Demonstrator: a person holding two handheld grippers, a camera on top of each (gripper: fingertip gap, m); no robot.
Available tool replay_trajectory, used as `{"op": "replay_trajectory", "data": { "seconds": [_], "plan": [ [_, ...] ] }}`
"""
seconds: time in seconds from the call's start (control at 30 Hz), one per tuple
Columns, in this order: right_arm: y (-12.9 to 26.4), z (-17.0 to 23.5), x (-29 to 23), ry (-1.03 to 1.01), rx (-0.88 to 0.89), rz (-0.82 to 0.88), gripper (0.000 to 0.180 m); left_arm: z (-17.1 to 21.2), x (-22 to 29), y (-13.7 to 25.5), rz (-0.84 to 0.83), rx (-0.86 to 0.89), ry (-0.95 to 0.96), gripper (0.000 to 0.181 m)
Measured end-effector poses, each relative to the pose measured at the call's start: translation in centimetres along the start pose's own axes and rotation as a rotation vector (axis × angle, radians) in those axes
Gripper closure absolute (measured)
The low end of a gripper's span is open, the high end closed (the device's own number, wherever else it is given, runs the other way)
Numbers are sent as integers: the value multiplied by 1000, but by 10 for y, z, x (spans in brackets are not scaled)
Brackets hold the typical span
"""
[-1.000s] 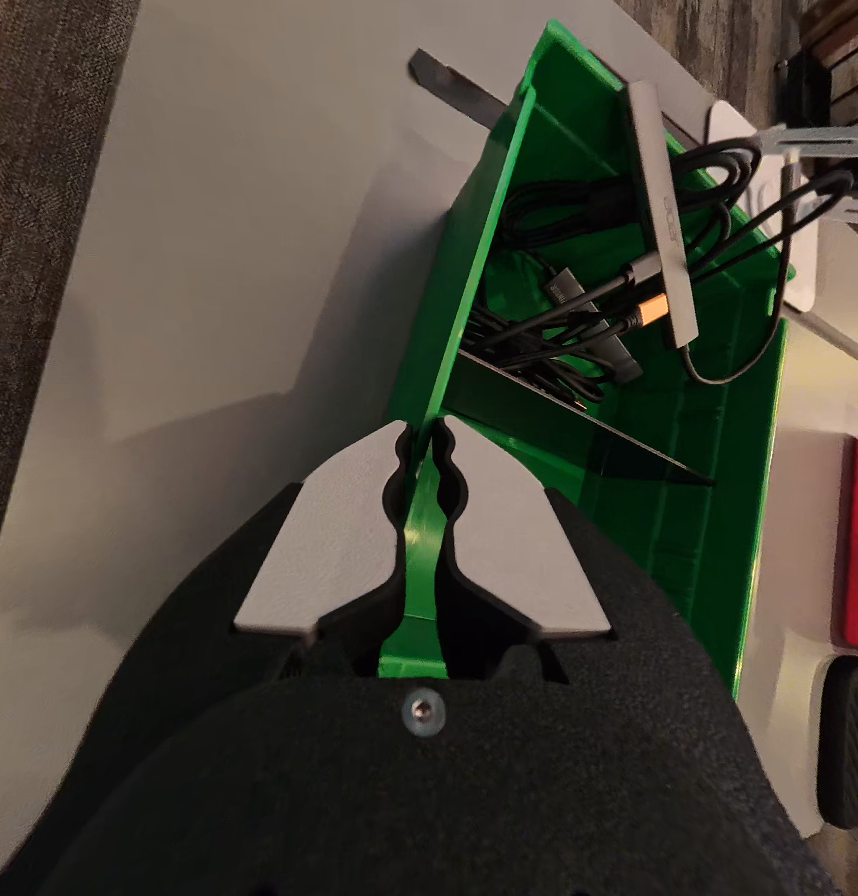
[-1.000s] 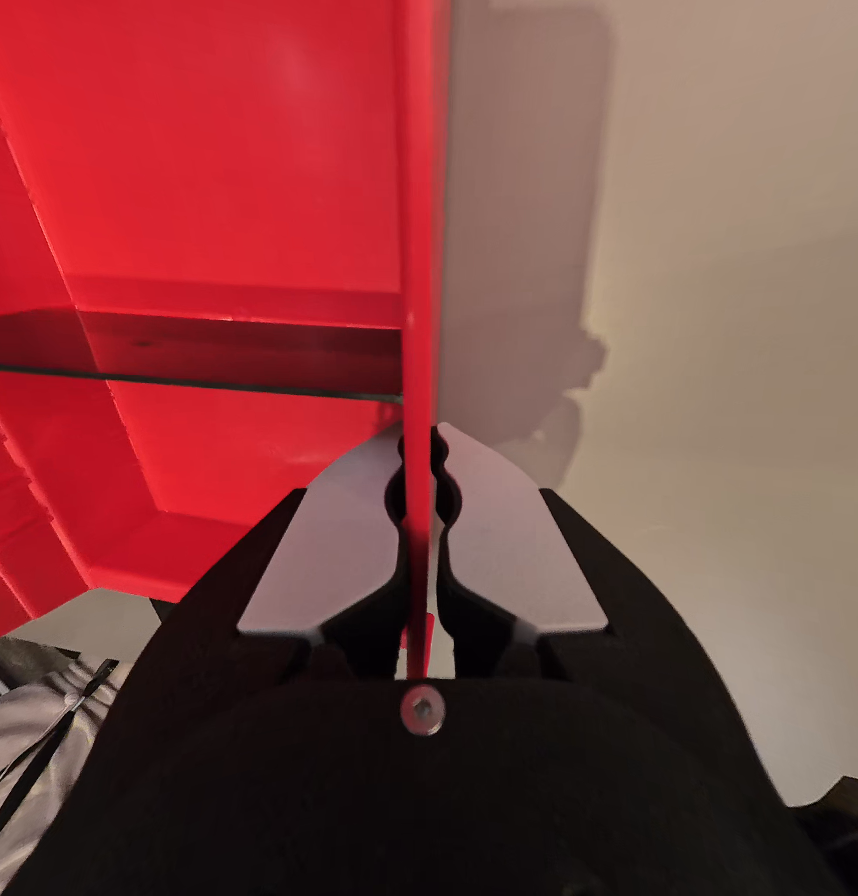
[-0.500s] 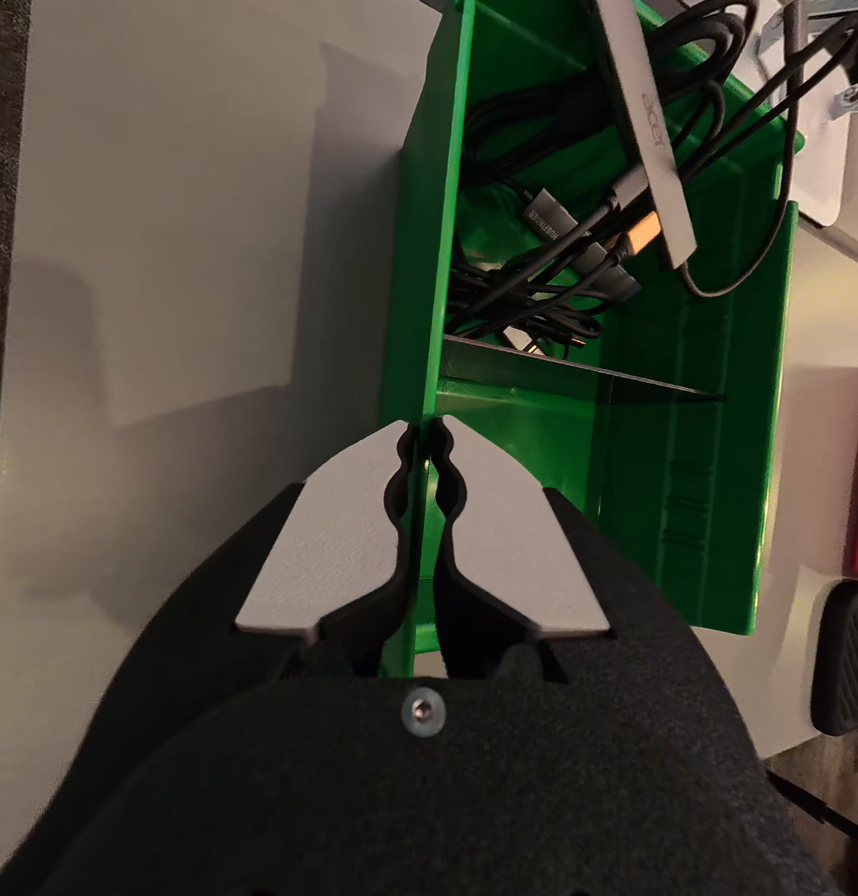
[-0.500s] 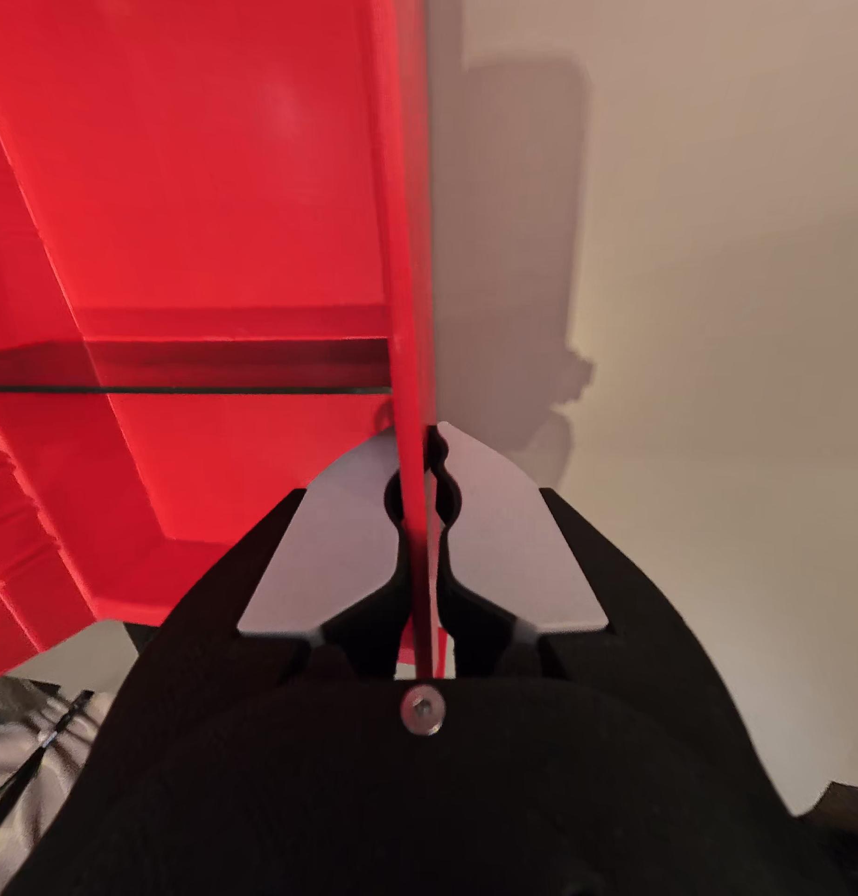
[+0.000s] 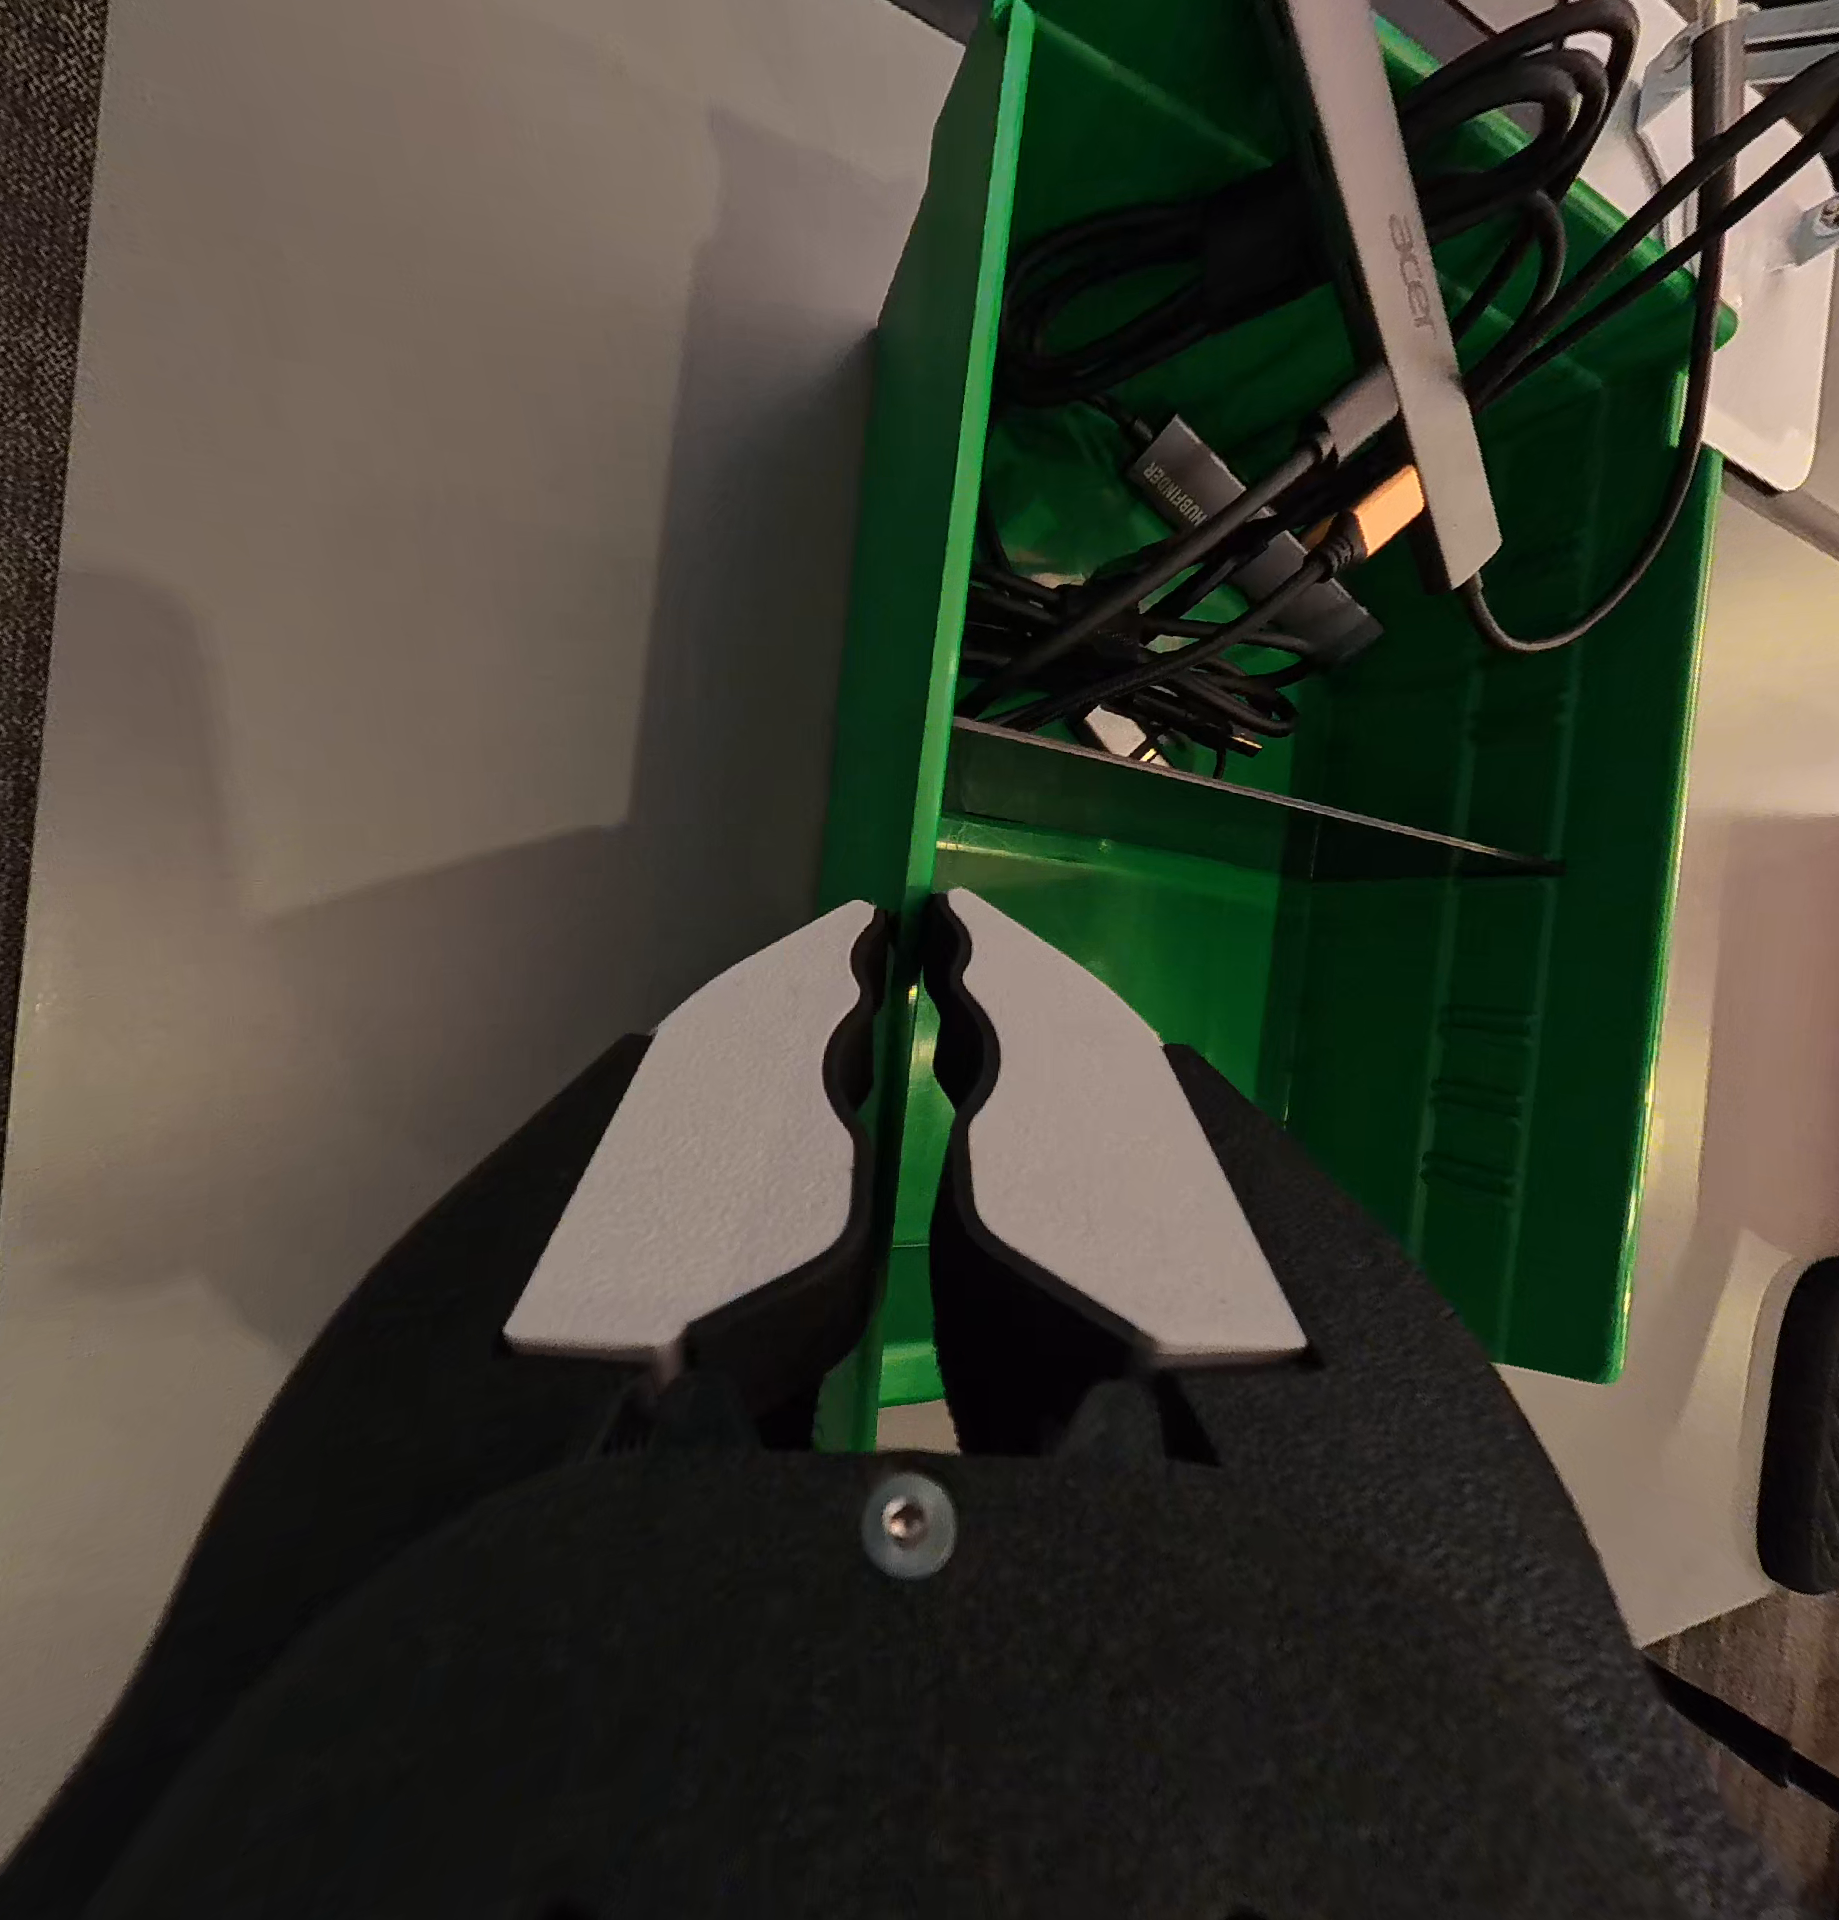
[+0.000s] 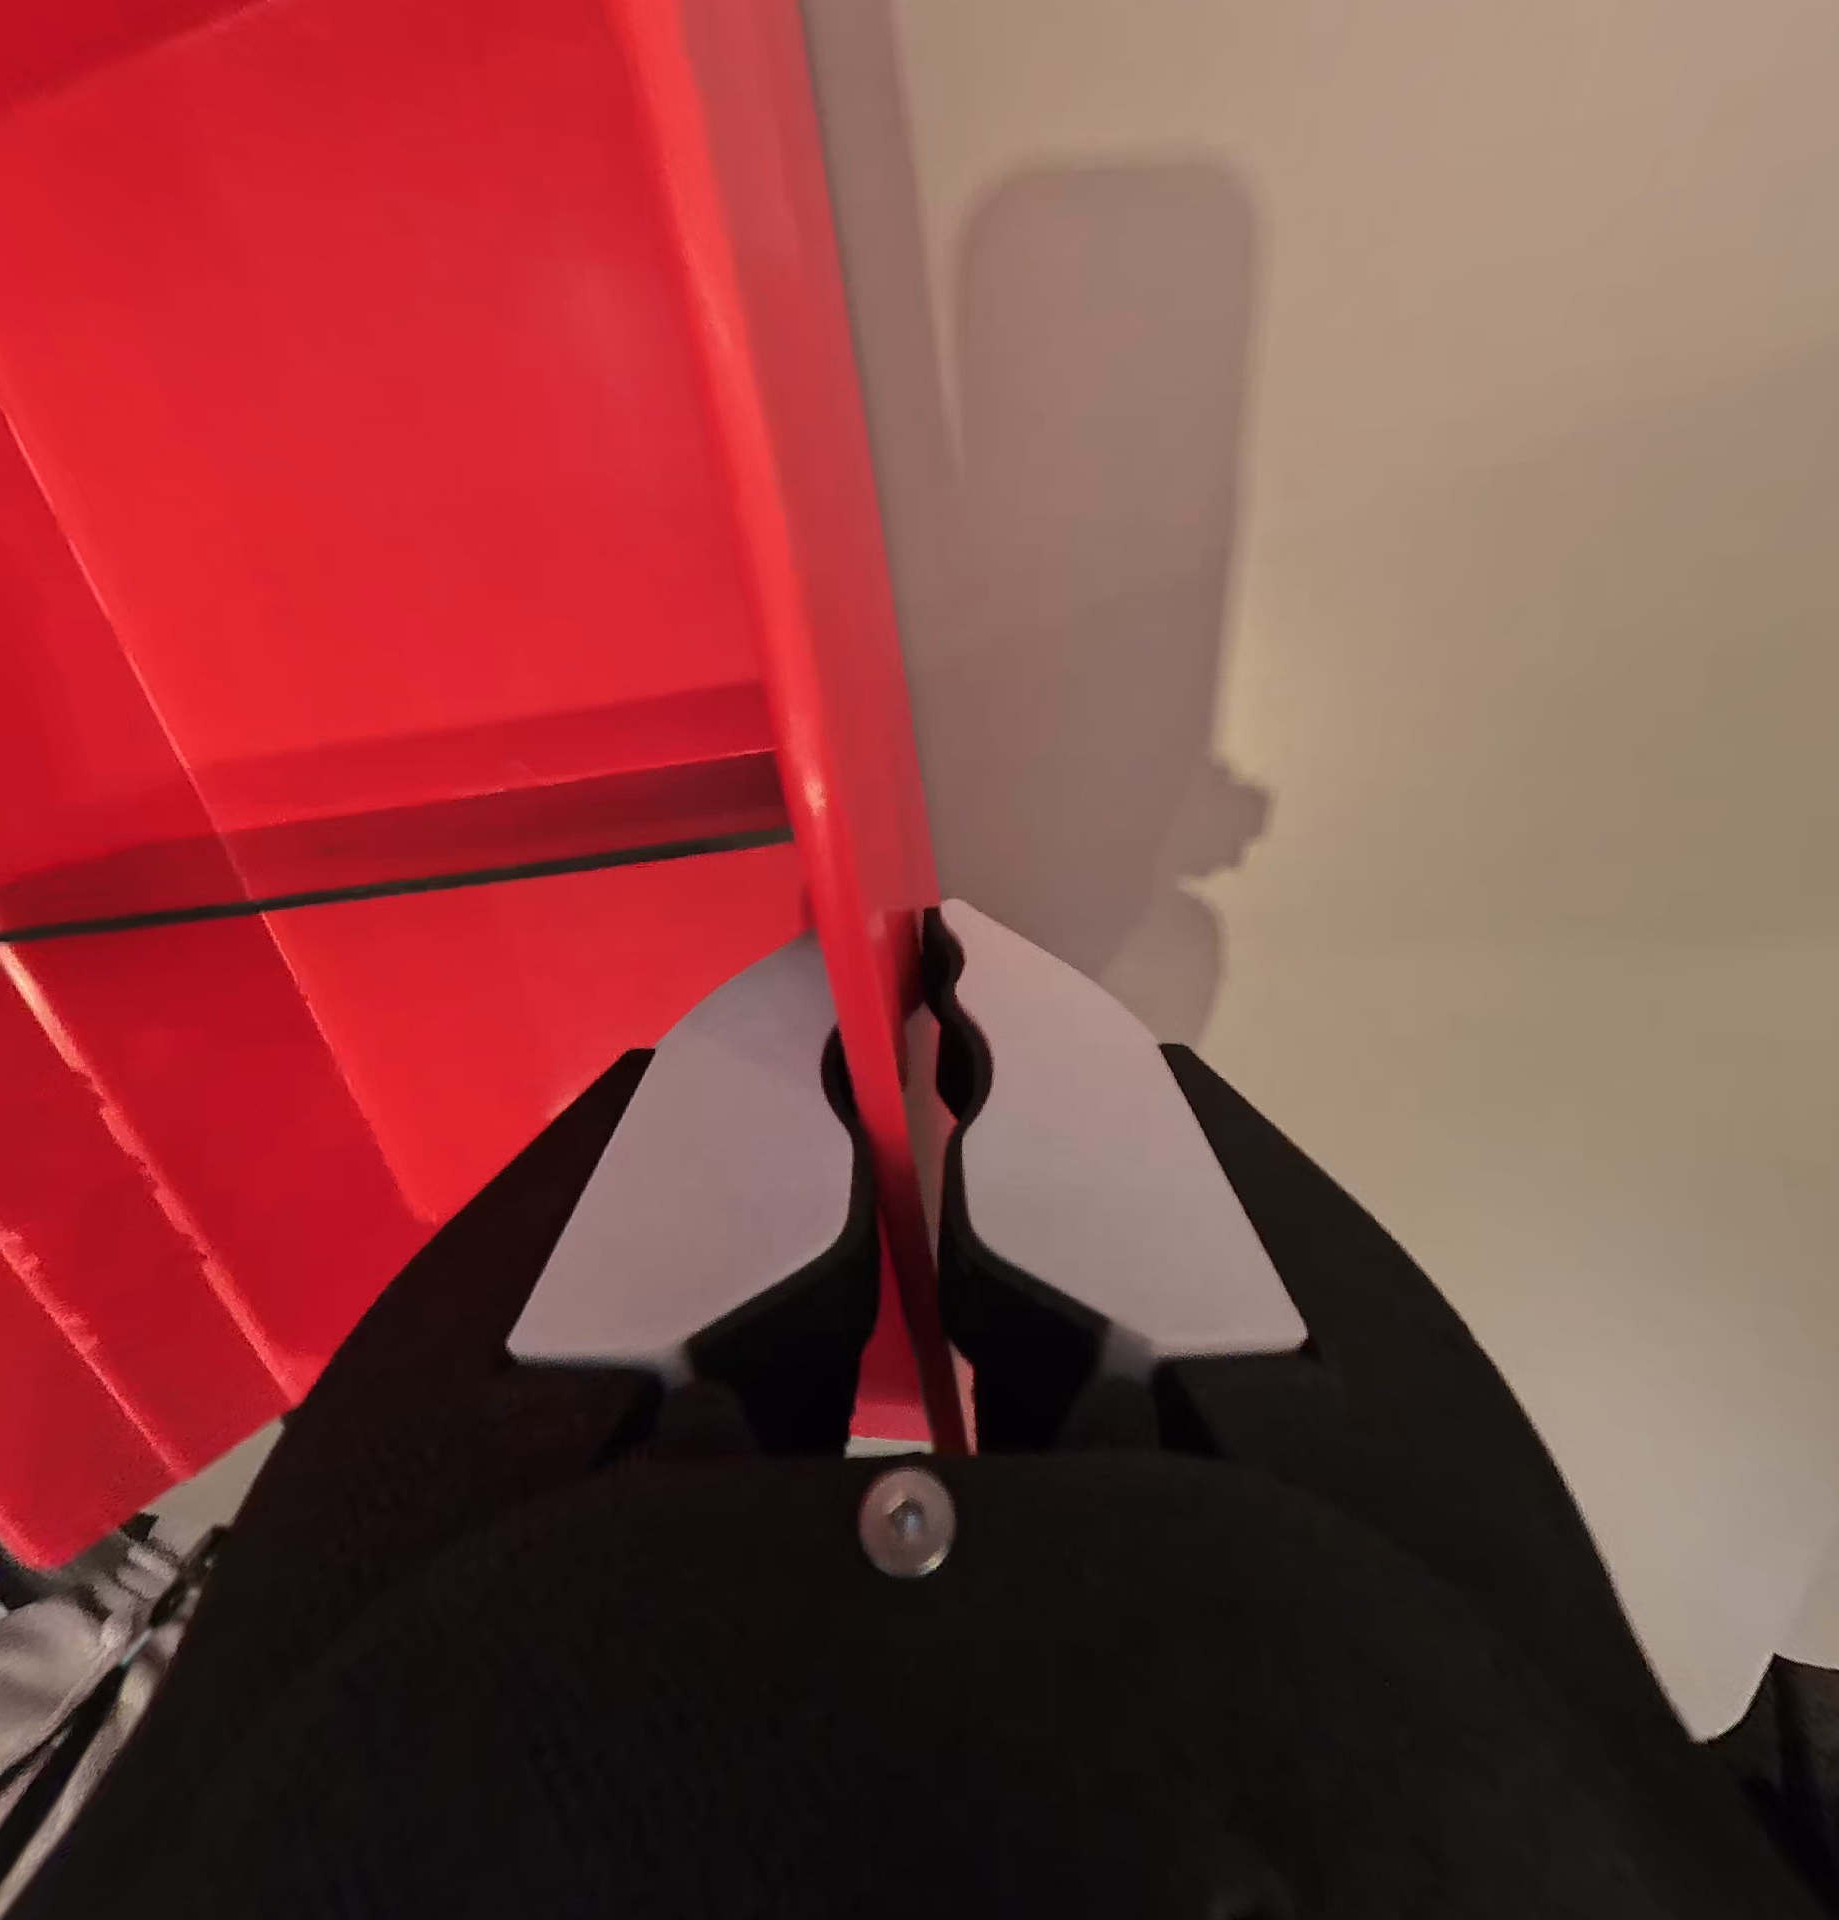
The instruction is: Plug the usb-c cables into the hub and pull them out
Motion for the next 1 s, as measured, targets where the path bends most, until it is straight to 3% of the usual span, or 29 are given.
{"op": "replay_trajectory", "data": {
  "seconds": [0.43, 0.63, 0.77, 0.9, 1.0],
  "plan": [
    [1, 4, 5, -44, 35, -27, 172, 1, 2, 3, -5, -10, 17, 175],
    [29, -5, -5, 25, 199, -3, 156, -3, 4, 36, -38, 155, 34, 159],
    [72, -16, -22, 122, 456, 153, 153, -8, 23, 73, -90, 356, -51, 158],
    [130, -12, -82, 286, 949, 198, 148, -11, 60, 114, -59, 626, -181, 151],
    [161, 11, -142, 408, 1348, 136, 128, -7, 92, 129, 67, 740, -301, 137]
  ]
}}
Point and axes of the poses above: each gripper's, where its closed fingertips meet, y back along the fingers, z out of its underside, x = y × z across the jaws, the point moved 9 cm from there along y, back along the fingers, and after that the axes turned 2 degrees about -y, right-handed, at the moved point
